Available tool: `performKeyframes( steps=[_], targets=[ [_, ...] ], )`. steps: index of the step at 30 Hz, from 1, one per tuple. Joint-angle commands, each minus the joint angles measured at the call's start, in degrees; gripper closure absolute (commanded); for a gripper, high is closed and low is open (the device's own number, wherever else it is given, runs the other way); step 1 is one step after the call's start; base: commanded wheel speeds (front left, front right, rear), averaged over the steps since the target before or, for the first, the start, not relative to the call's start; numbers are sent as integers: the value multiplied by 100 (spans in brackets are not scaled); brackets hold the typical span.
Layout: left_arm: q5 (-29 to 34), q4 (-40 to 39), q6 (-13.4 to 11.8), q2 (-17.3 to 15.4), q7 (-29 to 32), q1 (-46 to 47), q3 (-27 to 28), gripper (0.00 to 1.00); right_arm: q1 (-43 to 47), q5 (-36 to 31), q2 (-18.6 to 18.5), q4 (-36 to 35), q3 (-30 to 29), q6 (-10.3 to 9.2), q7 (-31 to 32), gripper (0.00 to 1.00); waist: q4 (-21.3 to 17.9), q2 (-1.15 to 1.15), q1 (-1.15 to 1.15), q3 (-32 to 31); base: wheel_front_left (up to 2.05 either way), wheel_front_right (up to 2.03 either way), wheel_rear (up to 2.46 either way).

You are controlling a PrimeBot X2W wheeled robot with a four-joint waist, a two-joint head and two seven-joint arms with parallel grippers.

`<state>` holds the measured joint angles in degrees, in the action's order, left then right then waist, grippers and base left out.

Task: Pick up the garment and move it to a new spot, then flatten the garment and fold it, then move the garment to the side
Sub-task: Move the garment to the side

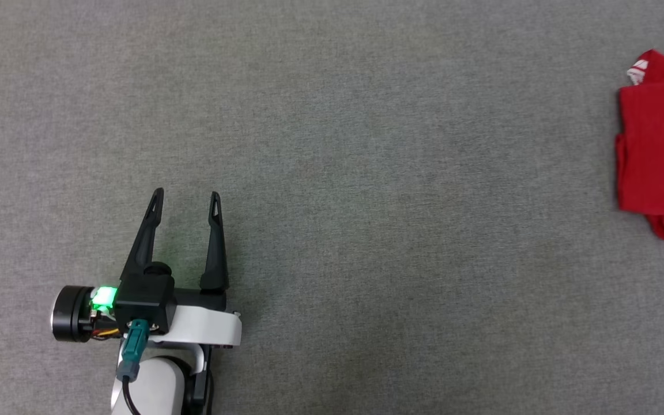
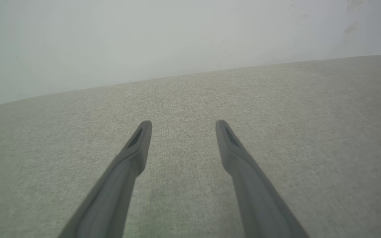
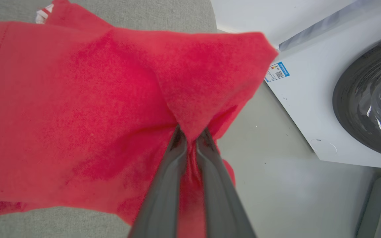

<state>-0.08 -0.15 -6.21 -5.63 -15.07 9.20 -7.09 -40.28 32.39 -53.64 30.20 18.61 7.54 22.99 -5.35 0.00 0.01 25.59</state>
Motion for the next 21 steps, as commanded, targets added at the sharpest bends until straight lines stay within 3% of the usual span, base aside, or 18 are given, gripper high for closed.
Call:
performKeyframes(
  steps=[1, 6, 7, 8, 9, 17, 21],
  targets=[
    [28, -35, -2, -24, -13, 89, -17, 0, -117, 29, 55, 96, -75, -10, -41, 100, 44, 0, -1, 52, 0, 0, 0],
    [25, -52, -22, -27, -13, 156, -63, 0, -222, -206, 176, 427, -240, -10, -180, 100, 96, 0, -1, 52, 0, 0, 0],
    [16, -36, -27, -26, -13, 147, -68, 0, -217, -246, 212, 522, -290, -11, -190, 81, 108, 0, -1, 24, 0, 0, 0],
    [2, -16, -35, -25, -13, 124, -67, 0, -201, -278, 277, 590, -335, -11, -207, 55, 114, 0, -1, -21, 0, 0, 0],
    [-11, 9, -35, -20, -13, 82, -67, 0, -194, -323, 332, 669, -420, -11, -270, 0, 125, 0, -1, -75, 0, 0, 0],
    [-99, 100, -123, 24, -13, -238, -25, 0, 117, -768, 672, 760, -924, -10, -1053, 0, 180, 0, -1, -685, 0, 0, 0],
    [-124, 116, -148, 32, -13, -471, 27, 0, 264, -953, 1073, 495, -1334, -11, -1769, 0, 177, 0, -1, -1032, 0, 0, 0]
  ],
)
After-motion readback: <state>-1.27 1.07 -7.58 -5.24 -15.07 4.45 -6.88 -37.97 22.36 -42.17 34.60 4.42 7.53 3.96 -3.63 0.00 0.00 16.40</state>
